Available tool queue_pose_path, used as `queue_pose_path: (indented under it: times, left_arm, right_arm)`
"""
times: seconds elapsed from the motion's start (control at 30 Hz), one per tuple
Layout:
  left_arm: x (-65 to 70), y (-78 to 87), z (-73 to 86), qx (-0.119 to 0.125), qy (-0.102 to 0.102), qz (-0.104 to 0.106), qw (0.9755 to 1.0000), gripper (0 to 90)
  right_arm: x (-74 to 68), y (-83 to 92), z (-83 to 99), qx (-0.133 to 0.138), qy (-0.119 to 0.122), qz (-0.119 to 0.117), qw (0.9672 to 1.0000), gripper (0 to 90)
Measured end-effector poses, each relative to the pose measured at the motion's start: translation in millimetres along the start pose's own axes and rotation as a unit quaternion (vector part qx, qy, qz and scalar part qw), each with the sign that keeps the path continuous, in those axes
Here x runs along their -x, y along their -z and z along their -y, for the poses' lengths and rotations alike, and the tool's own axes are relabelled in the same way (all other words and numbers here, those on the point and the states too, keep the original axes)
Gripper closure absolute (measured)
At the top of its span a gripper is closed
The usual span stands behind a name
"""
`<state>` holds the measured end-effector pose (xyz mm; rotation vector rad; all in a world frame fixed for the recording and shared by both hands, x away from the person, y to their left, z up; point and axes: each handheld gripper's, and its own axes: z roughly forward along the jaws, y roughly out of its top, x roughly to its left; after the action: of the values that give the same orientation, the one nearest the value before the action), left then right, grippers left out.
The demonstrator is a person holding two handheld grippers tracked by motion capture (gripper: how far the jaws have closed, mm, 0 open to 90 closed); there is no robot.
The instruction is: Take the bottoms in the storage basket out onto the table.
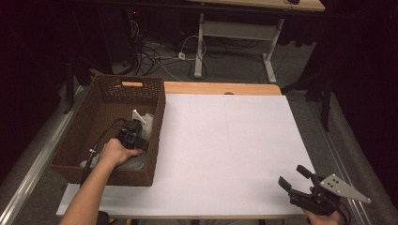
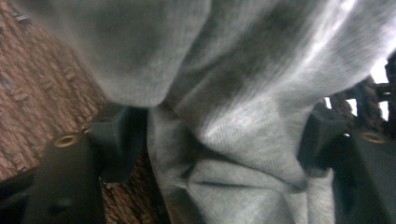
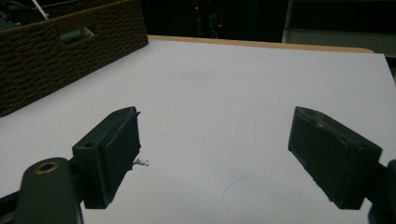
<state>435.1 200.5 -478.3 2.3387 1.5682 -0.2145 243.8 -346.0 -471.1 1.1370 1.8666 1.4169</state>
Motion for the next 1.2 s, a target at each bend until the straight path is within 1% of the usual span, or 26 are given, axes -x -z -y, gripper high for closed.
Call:
queue_pose_path:
  times: [0.03, 0.07, 0.1, 0.23, 0.3, 0.43, 0.67, 0.8, 0.87, 1.03, 1.1, 1.2]
  left_arm:
    - [0.6, 0.1, -0.8, -0.002, 0.000, -0.001, 1.0000, 31.2]
    - [0.9, 0.2, -1.2, -0.004, 0.001, 0.006, 1.0000, 33.3]
    - [1.4, 0.3, -1.1, -0.004, 0.000, 0.004, 1.0000, 36.0]
    - [3.8, 1.1, -0.8, -0.006, -0.003, 0.003, 1.0000, 40.8]
    - [3.6, 1.6, -1.1, -0.008, -0.001, 0.006, 0.9999, 42.9]
    - [2.9, 3.1, -1.8, -0.012, 0.003, 0.013, 0.9998, 49.0]
    - [3.0, 8.2, -2.0, -0.014, 0.002, 0.017, 0.9998, 54.7]
    - [1.8, 12.6, -2.3, -0.009, 0.003, 0.021, 0.9997, 58.5]
    - [2.5, 14.5, -2.0, -0.007, 0.002, 0.019, 0.9998, 60.4]
    - [3.1, 20.5, -2.2, 0.001, -0.003, 0.014, 0.9999, 61.9]
    - [3.1, 23.3, -3.0, 0.007, -0.002, 0.011, 0.9999, 62.5]
    - [4.6, 30.3, -3.2, 0.023, -0.006, 0.002, 0.9997, 63.2]
  right_arm:
    - [0.0, 0.0, 0.0, 0.000, 0.000, 0.000, 1.0000, 17.3]
    - [0.0, 0.0, 0.0, -0.001, 0.000, 0.000, 1.0000, 17.3]
    - [0.2, -0.1, 0.0, -0.001, -0.001, 0.000, 1.0000, 17.4]
    - [0.0, -0.3, -0.1, -0.002, -0.002, 0.002, 1.0000, 17.3]
    - [-0.8, 0.4, -0.1, 0.000, 0.002, 0.002, 1.0000, 17.4]
    - [0.2, -0.8, -0.2, -0.002, -0.001, 0.001, 1.0000, 17.3]
    - [-0.1, -0.2, -0.1, -0.002, -0.003, 0.001, 1.0000, 17.3]
    - [1.0, -0.3, 0.0, -0.001, -0.002, -0.002, 1.0000, 17.3]
    - [1.5, -0.7, -0.1, -0.002, -0.005, -0.002, 1.0000, 17.4]
    - [0.8, -0.2, -0.1, -0.001, -0.003, -0.001, 1.0000, 17.4]
    - [1.1, 0.0, -0.1, 0.000, -0.004, -0.002, 1.0000, 17.4]
    - [1.5, 0.1, -0.1, 0.000, -0.006, -0.002, 1.0000, 17.3]
